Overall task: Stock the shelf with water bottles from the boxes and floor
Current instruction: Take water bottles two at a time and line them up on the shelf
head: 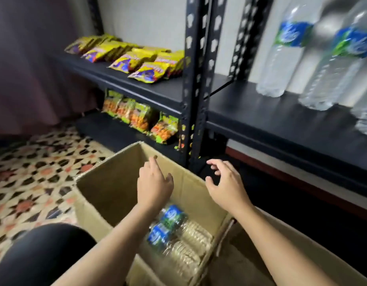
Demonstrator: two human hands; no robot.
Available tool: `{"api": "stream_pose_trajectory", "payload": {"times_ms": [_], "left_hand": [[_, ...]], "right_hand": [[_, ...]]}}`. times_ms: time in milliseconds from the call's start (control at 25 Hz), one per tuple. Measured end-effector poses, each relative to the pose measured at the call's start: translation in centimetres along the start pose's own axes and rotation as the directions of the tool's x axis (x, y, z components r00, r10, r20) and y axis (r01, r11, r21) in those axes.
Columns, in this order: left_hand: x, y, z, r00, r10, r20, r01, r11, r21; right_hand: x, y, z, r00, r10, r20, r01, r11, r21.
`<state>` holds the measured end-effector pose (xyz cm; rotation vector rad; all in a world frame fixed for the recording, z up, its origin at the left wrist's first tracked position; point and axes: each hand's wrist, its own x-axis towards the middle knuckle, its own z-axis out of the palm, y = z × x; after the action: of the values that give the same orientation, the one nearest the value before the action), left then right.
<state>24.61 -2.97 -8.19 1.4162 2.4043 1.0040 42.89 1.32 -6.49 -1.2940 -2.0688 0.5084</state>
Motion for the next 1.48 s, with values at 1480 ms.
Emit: {"api": "stream_pose_trajectory", "payload": {"times_ms": [1480], "left_hand": [[-6.4, -15.9, 22.6, -0.087, -0.991, 0.098, 0.973, -0.106, -0.204]], "right_hand": [[-2.6, 13.5, 28.5, 0.403, 0.729, 0.553, -0.308, 0.677, -0.668]]}}
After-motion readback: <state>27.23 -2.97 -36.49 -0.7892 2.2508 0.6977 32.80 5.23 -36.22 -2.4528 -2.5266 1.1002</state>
